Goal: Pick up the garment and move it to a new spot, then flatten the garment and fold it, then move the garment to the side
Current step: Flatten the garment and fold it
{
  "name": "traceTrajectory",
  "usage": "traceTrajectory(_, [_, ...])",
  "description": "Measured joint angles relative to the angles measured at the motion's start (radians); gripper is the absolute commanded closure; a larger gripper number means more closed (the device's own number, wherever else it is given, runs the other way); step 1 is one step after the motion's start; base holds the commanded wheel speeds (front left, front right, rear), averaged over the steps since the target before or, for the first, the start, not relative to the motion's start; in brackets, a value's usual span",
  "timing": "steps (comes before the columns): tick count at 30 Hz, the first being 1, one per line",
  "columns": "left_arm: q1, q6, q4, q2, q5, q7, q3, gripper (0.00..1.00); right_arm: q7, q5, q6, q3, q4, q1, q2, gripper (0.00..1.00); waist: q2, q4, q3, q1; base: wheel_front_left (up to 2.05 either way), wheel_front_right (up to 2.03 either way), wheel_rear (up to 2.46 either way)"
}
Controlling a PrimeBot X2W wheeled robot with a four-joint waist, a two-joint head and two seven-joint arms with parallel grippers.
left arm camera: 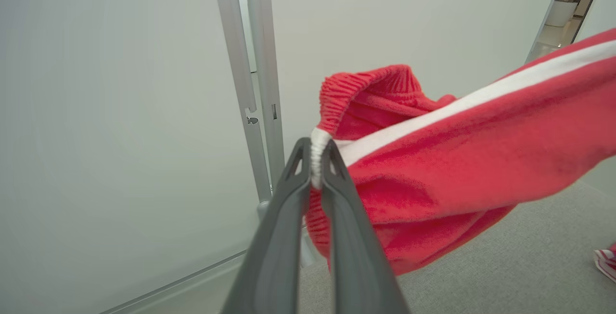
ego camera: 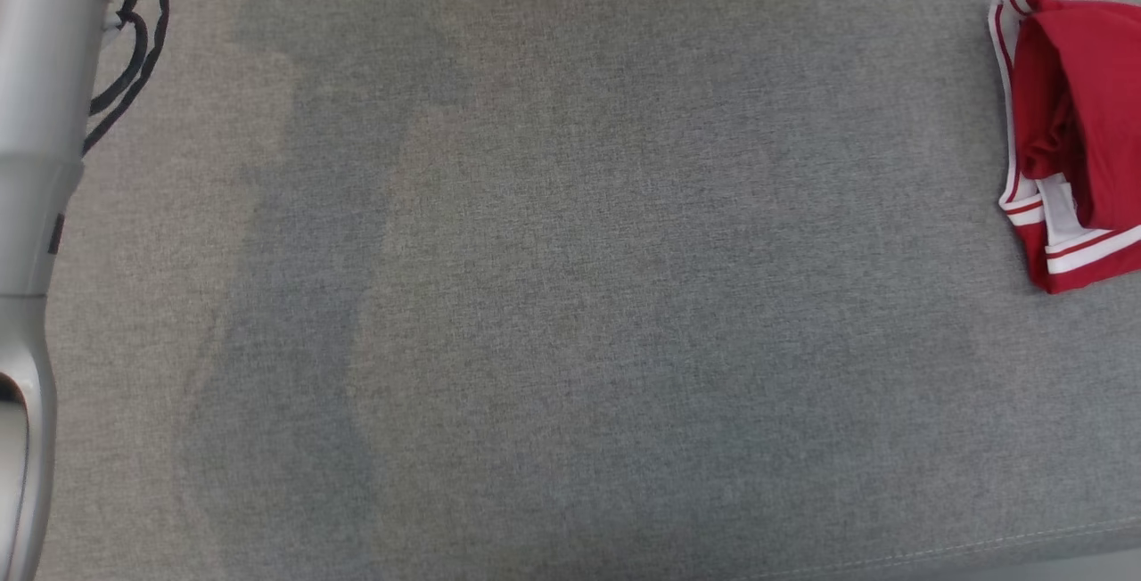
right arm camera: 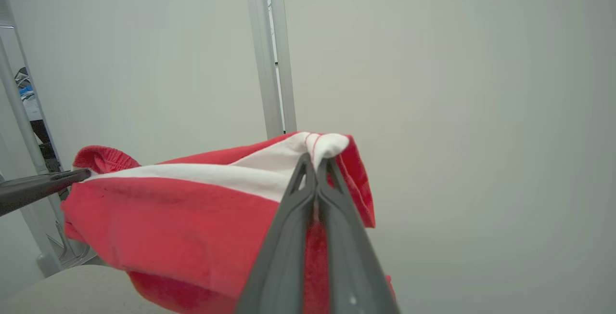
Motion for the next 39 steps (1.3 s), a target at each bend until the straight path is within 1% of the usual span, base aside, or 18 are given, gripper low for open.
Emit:
traceTrajectory(2, [0.01, 0.0, 0.026, -0.004, -0.024, -0.017, -0.04, 1.0, 0.0, -0.014, 0.0, 0.006, -0.011, 0.041, 0.017, 1.0, 0.0, 0.002, 0.016, 0.0, 0.0, 0.0, 0.0])
traceTrajectory(6, [0.121, 0.0, 0.057, 0.006, -0.09, -0.038, -0.121, 1.0, 0.0, -0.027, 0.0, 0.046, -0.014, 0.193, 0.024, 1.0, 0.0, 0.01, 0.014, 0.0, 0.0, 0.0, 0.0])
traceTrajectory(11, [0.278, 0.0, 0.06, 0.044, -0.17, 0.002, -0.223, 1.0, 0.0, -0.015, 0.0, 0.071, -0.035, 0.382, 0.026, 1.0, 0.0, 0.014, -0.025, -0.0001, 0.0, 0.0, 0.0])
traceTrajectory(15, [0.396, 0.0, 0.035, 0.08, -0.245, 0.084, -0.271, 1.0, 0.0, -0.008, 0.0, 0.099, -0.054, 0.52, 0.018, 1.0, 0.0, 0.013, -0.07, -0.0001, 0.0, 0.0, 0.0])
traceTrajectory(18, [0.482, 0.0, -0.006, 0.109, -0.297, 0.155, -0.298, 1.0, 0.0, 0.01, 0.0, 0.144, -0.074, 0.607, 0.0, 1.0, 0.0, 0.011, -0.111, -0.0001, 0.0, 0.0, 0.0])
traceTrajectory(22, [0.616, 0.0, -0.101, 0.163, -0.363, 0.262, -0.338, 1.0, 0.008, 0.096, 0.0, 0.251, -0.131, 0.712, -0.051, 1.0, 0.0, 0.005, -0.177, -0.0002, 0.0, 0.0, 0.0])
traceTrajectory(24, [0.691, 0.003, -0.162, 0.2, -0.387, 0.312, -0.357, 1.0, 0.032, 0.129, 0.0, 0.297, -0.151, 0.748, -0.097, 1.0, 0.0, 0.001, -0.216, -0.0002, 0.0, 0.0, 0.0])
traceTrajectory(27, [0.787, 0.033, -0.279, 0.252, -0.435, 0.38, -0.375, 1.0, 0.066, 0.176, 0.0, 0.344, -0.196, 0.804, -0.151, 1.0, 0.0, -0.005, -0.271, -0.0002, 0.0, 0.0, 0.0])
traceTrajectory(31, [0.884, 0.102, -0.465, 0.333, -0.489, 0.439, -0.38, 1.0, 0.102, 0.203, 0.001, 0.38, -0.276, 0.848, -0.235, 1.0, 0.0, -0.012, -0.34, -0.0002, 0.0, 0.0, 0.0])
traceTrajectory(35, [0.929, 0.177, -0.631, 0.394, -0.515, 0.451, -0.355, 1.0, 0.112, 0.211, 0.001, 0.373, -0.347, 0.86, -0.301, 1.0, 0.0, -0.019, -0.388, -0.0002, 0.0, 0.0, 0.0])
traceTrajectory(39, [0.924, 0.219, -0.709, 0.42, -0.52, 0.464, -0.33, 1.0, 0.116, 0.21, 0.001, 0.341, -0.37, 0.846, -0.328, 1.0, 0.0, -0.022, -0.393, -0.0002, 0.0, 0.0, 0.0])
